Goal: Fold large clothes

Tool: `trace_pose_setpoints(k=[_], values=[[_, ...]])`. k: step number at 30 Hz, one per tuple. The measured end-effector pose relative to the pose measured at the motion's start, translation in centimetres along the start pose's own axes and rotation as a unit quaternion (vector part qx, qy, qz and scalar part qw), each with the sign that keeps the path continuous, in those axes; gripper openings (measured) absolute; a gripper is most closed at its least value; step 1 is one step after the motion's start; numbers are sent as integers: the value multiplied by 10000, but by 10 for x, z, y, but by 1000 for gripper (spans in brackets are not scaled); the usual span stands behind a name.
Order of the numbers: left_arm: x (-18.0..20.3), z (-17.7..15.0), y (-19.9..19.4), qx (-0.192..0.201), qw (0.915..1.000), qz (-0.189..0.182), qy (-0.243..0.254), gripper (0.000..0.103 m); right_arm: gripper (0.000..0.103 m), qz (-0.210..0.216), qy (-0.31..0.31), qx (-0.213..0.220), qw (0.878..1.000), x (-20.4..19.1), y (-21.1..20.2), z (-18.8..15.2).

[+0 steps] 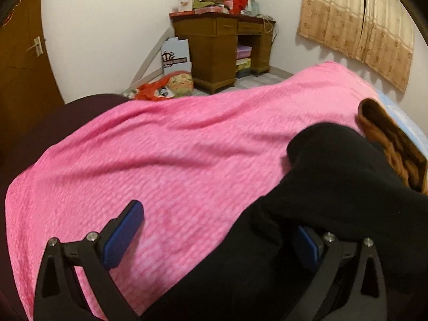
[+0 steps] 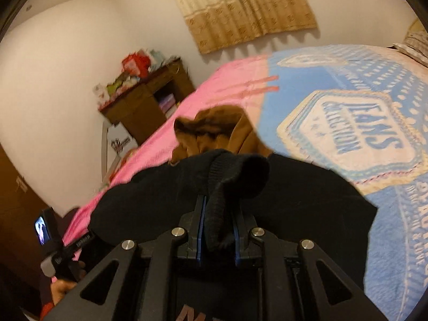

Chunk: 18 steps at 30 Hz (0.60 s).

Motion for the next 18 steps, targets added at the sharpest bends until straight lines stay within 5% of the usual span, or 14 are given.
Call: trace_pose_setpoints(k=[4, 11, 14, 18], values=[[-8, -16, 3, -129, 9996, 92, 239, 103, 23, -407, 299, -861, 9950, 32, 46, -54], [-32, -11, -41, 318, 9976, -173, 595, 102, 49, 168, 708, -664, 9951, 40, 0, -65], [-40, 8, -71, 759, 9945, -422, 585, 102, 50, 74, 536, -645, 9965, 35, -24, -69], [-26, 53, -86, 1240, 9890, -496, 640, 102, 50, -140, -13, -4, 9999, 17, -52, -43]])
Point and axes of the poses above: each gripper's, at about its wrist camera, not at the fingertips, and y roughly the way its jaws point, x to its right, z to its top, the point moved 9 cm from there along y, roughly the way its jaws point, and after that the axes turned 3 degrees about y, right-handed, at the moved point
